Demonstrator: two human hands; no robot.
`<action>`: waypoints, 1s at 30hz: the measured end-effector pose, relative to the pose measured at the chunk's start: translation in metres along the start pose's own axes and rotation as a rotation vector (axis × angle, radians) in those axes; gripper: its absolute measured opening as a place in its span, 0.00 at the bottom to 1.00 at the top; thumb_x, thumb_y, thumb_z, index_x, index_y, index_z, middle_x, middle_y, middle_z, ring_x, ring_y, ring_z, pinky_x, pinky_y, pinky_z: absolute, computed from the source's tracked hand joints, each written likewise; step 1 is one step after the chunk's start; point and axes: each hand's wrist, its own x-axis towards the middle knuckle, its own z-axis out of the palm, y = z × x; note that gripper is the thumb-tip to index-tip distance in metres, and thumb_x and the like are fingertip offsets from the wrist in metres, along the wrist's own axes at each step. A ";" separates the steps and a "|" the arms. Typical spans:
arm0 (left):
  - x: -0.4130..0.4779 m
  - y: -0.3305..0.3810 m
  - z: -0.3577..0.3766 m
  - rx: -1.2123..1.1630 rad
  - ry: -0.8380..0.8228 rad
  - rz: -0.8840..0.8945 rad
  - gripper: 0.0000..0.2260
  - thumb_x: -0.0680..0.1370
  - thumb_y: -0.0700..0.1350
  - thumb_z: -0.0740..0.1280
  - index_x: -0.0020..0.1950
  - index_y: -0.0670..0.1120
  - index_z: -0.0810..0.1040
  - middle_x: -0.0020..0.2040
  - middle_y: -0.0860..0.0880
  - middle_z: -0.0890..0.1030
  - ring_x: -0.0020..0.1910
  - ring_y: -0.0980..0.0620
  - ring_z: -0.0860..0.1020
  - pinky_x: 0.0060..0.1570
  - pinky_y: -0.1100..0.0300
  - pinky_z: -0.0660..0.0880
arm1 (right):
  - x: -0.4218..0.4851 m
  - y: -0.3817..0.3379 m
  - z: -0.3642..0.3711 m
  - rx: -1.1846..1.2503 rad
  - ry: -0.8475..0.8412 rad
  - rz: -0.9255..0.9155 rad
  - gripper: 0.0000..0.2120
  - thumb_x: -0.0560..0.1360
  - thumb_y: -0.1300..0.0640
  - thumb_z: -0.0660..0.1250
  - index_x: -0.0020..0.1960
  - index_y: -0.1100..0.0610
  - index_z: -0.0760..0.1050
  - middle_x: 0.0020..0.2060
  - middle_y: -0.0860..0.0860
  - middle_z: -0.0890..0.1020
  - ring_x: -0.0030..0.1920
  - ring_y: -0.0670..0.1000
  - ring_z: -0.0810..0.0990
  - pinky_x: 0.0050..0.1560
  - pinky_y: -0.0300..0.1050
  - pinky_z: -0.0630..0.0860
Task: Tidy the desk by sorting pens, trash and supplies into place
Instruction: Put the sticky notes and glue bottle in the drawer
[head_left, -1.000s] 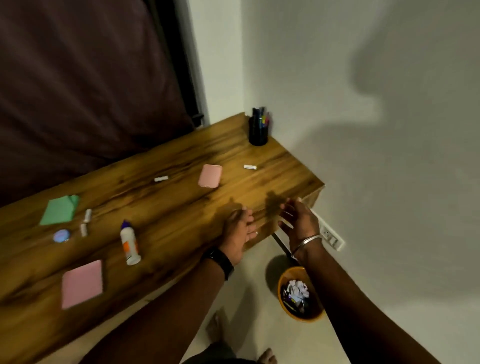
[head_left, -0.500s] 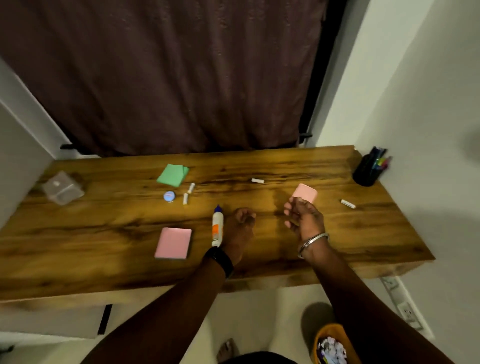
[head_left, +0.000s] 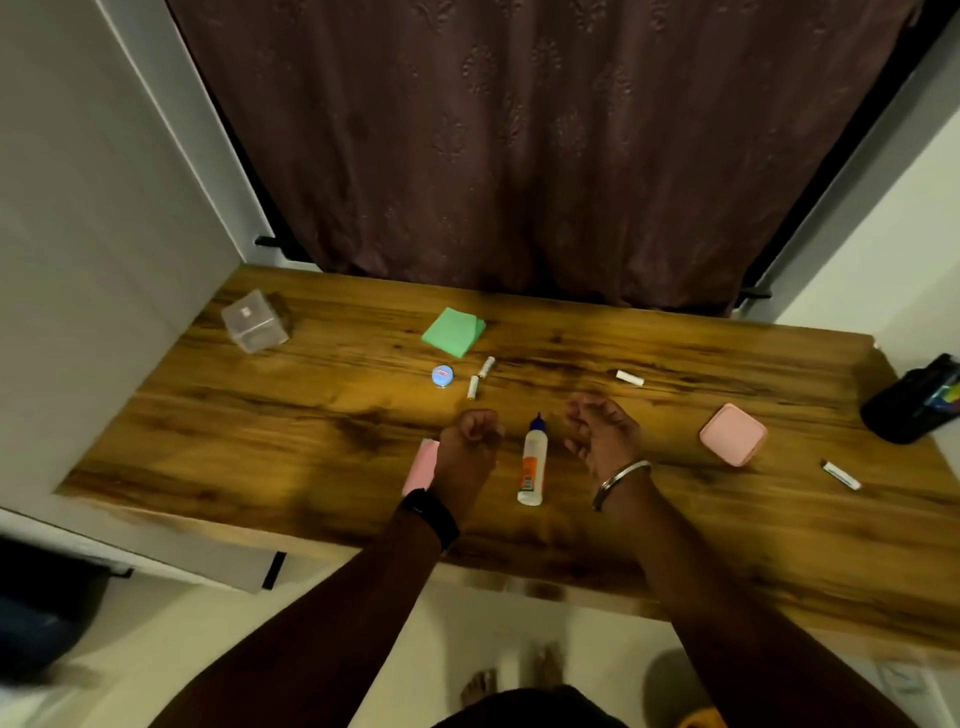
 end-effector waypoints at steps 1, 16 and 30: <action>0.003 -0.002 -0.004 -0.006 0.003 0.003 0.11 0.81 0.29 0.65 0.62 0.39 0.78 0.50 0.46 0.82 0.52 0.45 0.78 0.49 0.52 0.74 | 0.004 0.000 0.004 -0.015 -0.009 0.000 0.05 0.80 0.57 0.66 0.52 0.52 0.81 0.50 0.52 0.85 0.51 0.52 0.82 0.44 0.46 0.77; 0.095 0.037 -0.036 0.404 0.302 0.170 0.02 0.79 0.34 0.71 0.51 0.36 0.82 0.47 0.43 0.84 0.45 0.48 0.82 0.50 0.69 0.78 | 0.104 -0.010 0.073 -0.597 -0.183 -0.187 0.07 0.77 0.57 0.70 0.49 0.45 0.82 0.49 0.47 0.86 0.51 0.50 0.84 0.57 0.55 0.81; 0.315 -0.023 -0.108 0.789 0.047 -0.179 0.45 0.58 0.72 0.70 0.70 0.52 0.75 0.69 0.45 0.79 0.67 0.40 0.77 0.64 0.40 0.77 | 0.219 0.005 0.201 -1.409 -0.279 -0.136 0.44 0.72 0.43 0.76 0.78 0.59 0.59 0.77 0.61 0.63 0.77 0.61 0.62 0.75 0.53 0.61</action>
